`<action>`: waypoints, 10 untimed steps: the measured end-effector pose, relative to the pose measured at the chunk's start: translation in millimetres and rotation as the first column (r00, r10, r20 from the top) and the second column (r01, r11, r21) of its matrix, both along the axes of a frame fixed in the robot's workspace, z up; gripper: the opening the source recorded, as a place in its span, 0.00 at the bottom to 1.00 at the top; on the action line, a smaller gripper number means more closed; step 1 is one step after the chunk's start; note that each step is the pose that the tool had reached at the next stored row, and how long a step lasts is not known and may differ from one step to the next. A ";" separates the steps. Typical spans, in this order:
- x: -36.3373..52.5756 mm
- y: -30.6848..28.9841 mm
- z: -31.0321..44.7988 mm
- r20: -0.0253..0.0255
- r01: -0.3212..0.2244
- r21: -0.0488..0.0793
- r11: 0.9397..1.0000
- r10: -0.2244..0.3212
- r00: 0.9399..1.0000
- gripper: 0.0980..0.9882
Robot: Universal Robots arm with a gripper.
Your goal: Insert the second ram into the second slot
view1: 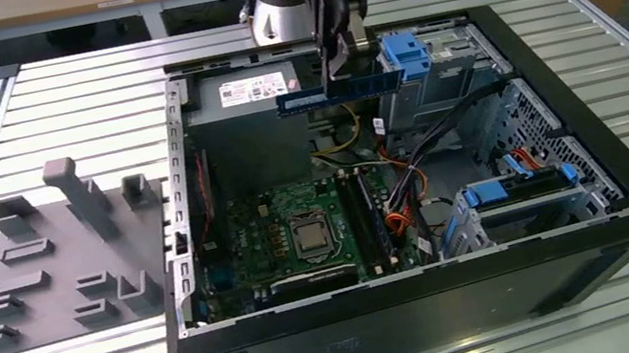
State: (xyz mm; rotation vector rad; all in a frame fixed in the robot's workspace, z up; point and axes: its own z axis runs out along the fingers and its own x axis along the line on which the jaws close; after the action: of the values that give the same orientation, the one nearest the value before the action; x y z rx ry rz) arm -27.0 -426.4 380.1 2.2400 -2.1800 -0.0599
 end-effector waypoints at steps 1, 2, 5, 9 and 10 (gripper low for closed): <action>0.0 -0.2 0.0 0.000 0.000 0.000 1.000 0.000 1.000 0.04; 0.0 -0.4 0.0 0.000 0.000 0.000 1.000 0.000 1.000 0.04; 0.0 -1.3 0.0 0.000 0.000 0.000 1.000 0.000 1.000 0.04; 0.0 -2.0 0.0 0.000 0.000 0.000 1.000 0.000 1.000 0.04; 0.0 -2.2 0.0 0.000 0.000 0.000 1.000 0.000 1.000 0.04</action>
State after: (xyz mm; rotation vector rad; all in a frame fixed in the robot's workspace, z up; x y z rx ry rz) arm -27.0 -428.6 380.1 2.2399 -2.1799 -0.0598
